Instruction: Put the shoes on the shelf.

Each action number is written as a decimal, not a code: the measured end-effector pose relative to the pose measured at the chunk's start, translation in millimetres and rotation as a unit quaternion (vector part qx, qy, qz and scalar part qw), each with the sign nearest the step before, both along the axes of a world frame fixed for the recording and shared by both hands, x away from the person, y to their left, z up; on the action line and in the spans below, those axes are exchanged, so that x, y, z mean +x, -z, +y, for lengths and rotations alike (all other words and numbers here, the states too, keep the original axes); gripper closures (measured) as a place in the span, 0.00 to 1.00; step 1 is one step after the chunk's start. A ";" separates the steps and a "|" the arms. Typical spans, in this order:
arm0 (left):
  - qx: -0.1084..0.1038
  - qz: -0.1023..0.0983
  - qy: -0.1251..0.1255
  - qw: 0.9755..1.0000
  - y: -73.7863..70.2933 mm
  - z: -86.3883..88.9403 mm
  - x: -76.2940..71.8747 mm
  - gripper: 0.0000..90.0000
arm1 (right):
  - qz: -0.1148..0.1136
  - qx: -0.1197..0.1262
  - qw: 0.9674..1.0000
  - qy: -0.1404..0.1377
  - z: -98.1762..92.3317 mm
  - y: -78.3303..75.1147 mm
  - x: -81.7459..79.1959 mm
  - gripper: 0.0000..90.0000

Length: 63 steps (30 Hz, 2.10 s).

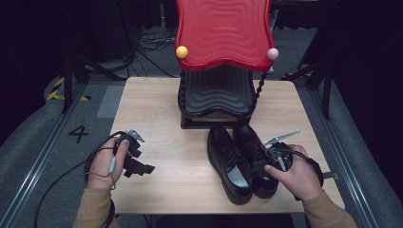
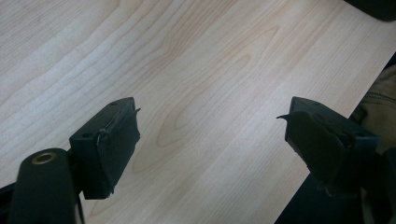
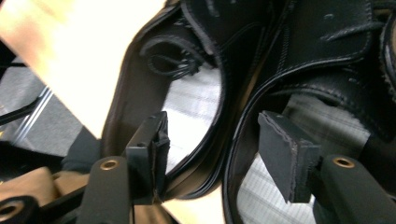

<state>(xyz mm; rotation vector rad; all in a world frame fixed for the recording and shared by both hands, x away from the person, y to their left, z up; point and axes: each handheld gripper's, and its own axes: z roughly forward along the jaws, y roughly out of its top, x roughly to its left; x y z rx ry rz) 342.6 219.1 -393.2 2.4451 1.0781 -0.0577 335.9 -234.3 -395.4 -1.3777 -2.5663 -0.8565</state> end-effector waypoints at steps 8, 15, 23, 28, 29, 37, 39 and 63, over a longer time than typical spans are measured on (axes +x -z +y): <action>0.001 0.003 -0.006 1.000 1.0 4.5 -5.6 0.20 | -0.033 -0.046 0.998 0.011 15.0 17.9 9.3 0.49; -0.001 0.001 -0.009 1.000 -0.2 7.4 -8.0 0.20 | -0.016 -0.075 0.997 0.017 28.9 26.7 17.2 0.57; -0.001 -0.001 -0.003 1.000 -1.6 5.4 -6.3 0.20 | -0.011 -0.126 0.991 0.040 41.3 28.6 21.7 0.74; -0.004 0.001 0.002 1.000 -1.6 4.2 -3.9 0.20 | -0.014 -0.143 0.989 0.040 46.4 28.7 22.2 0.79; -0.004 0.000 0.002 1.000 -1.2 4.2 -2.7 0.20 | -0.006 -0.141 0.989 0.045 46.3 29.0 23.4 0.79; -0.010 0.003 0.007 1.000 3.3 8.4 4.2 0.20 | 0.035 -0.148 0.988 0.002 41.5 29.8 32.4 0.80; -0.014 0.004 0.010 1.000 3.9 9.7 4.7 0.20 | 0.054 -0.154 0.986 0.019 43.1 29.3 35.8 0.83; -0.040 -0.021 0.024 0.999 -11.0 9.1 -2.8 0.20 | 0.125 -0.175 0.970 0.111 43.5 23.0 45.7 0.91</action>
